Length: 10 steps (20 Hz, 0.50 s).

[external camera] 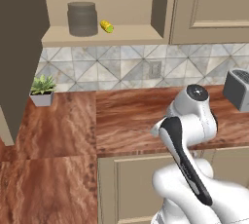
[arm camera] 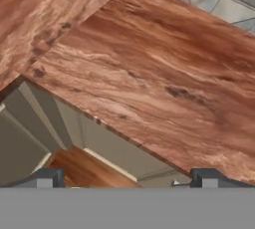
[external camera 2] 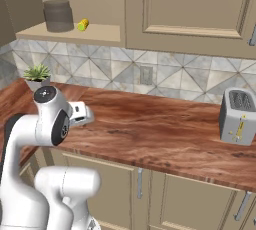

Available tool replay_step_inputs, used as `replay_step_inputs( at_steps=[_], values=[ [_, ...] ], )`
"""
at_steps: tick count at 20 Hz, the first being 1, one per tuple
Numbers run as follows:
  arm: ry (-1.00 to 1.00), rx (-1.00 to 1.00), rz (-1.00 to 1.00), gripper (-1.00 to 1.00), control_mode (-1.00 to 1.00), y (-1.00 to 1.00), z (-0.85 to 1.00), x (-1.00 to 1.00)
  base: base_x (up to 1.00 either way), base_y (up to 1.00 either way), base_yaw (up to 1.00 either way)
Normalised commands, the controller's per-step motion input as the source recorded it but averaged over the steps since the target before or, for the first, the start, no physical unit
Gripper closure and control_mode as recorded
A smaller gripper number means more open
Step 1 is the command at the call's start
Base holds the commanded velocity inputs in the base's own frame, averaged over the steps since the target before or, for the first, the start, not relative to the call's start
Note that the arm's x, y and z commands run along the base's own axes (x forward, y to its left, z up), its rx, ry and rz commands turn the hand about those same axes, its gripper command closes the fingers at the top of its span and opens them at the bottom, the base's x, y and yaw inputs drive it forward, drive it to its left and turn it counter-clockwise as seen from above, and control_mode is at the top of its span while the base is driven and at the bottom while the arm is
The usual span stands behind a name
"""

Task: Pick the jar and candle from the dining table and place them in the open cabinet. Close the cabinet after placing the objects.

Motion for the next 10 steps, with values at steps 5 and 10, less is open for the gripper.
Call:
replay_step_inputs(
  at_steps=[5,10],
  values=[
    [0.00,0.00,0.00,-1.00,1.00,-0.12,-0.22,-0.07,-0.23,-0.07,0.00],
    [0.00,0.00,0.00,-1.00,1.00,0.00,0.00,0.00,-0.99,-0.05,0.00]
  ],
)
